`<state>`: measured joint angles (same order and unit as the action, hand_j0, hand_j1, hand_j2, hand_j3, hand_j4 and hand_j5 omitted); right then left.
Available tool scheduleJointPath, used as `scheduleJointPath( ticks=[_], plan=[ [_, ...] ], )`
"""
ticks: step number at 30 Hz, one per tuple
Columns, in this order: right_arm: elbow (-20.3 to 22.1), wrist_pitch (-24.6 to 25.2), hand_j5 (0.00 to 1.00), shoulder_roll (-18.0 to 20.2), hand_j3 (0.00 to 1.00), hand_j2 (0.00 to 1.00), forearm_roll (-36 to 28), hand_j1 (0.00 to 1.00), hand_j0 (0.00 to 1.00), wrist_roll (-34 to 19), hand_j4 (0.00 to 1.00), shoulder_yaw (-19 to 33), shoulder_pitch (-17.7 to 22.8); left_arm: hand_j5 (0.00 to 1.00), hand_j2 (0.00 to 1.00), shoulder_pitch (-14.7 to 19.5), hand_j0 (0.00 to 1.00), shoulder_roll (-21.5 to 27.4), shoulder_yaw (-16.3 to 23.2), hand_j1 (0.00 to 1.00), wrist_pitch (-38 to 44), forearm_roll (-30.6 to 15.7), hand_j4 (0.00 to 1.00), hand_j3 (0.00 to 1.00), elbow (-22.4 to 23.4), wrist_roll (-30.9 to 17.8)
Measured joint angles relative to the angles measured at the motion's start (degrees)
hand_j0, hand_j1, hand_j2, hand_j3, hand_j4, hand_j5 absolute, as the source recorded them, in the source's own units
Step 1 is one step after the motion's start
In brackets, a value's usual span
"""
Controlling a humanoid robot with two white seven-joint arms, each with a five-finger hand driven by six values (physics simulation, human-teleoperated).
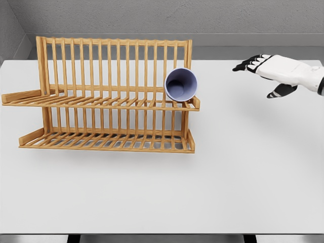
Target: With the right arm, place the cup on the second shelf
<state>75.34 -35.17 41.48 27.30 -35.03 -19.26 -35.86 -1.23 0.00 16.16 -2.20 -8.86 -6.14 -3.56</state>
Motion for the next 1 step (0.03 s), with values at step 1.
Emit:
scheduleJointPath(
  ticks=[1],
  plan=[
    [-0.5, 0.0, 1.0, -0.1, 1.0, 1.0, 0.0, 1.0, 1.0, 0.0, 1.0, 0.0, 0.1, 1.0, 1.0, 0.0, 1.0, 0.0, 0.0, 1.0, 0.0, 0.0, 1.0, 1.0, -0.1, 0.0]
  ],
)
